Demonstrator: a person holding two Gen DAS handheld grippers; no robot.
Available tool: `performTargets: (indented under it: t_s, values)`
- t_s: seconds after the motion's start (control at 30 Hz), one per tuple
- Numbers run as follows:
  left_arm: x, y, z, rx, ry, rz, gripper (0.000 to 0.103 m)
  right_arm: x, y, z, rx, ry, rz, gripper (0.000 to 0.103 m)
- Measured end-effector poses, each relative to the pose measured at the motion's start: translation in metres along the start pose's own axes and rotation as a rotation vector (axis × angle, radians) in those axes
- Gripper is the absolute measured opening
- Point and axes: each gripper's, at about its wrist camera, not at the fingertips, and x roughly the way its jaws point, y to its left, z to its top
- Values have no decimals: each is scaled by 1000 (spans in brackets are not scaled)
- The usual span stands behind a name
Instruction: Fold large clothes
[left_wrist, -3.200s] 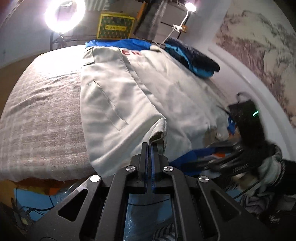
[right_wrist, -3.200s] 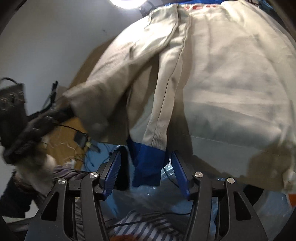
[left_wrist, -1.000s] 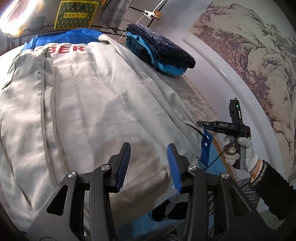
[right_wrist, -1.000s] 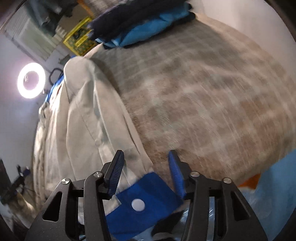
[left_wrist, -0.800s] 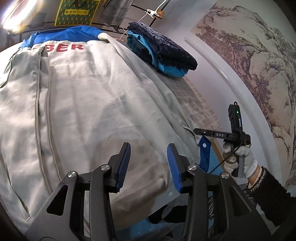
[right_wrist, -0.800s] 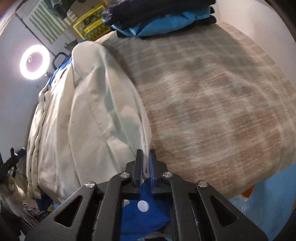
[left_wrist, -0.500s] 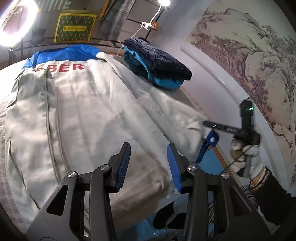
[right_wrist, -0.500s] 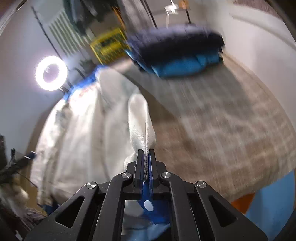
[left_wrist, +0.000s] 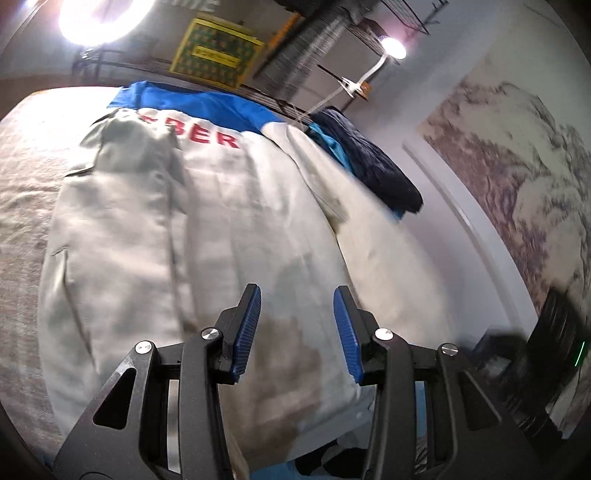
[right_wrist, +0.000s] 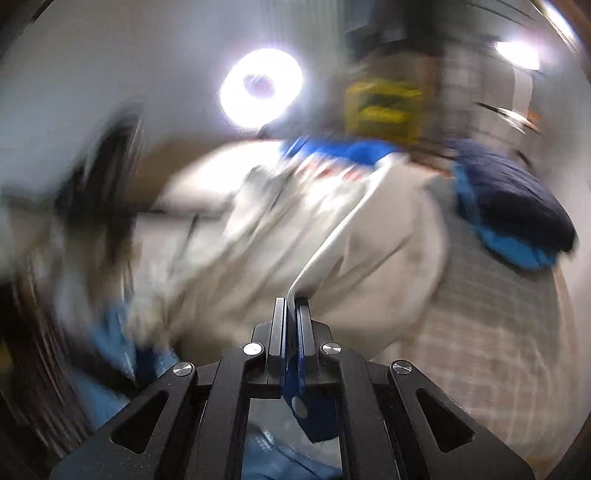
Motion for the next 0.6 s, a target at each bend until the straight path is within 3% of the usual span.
performTargets:
  t_s: [0.1,0.17,0.23,0.33,0.5,0.6]
  values:
    - [3,7,3,-18,7,12,41,35,32,-16,-182,133,-40,3]
    - [7,8,1,-13,20,20,41,42,33,-22,-175,156,-25,3]
    - [11,6,0,-2,34,28,41,42,21,-22,-113,168,47,6]
    - [19,2,-6,12,62,29,41,31,5,-21,-50,145,144,7]
    - [37,-15,-22,62,137,12,41,1,-24,-26,129,46,327,31]
    - [39,-31,-30,112,154,5,41,-15,-57,-39,276,-31,335,35]
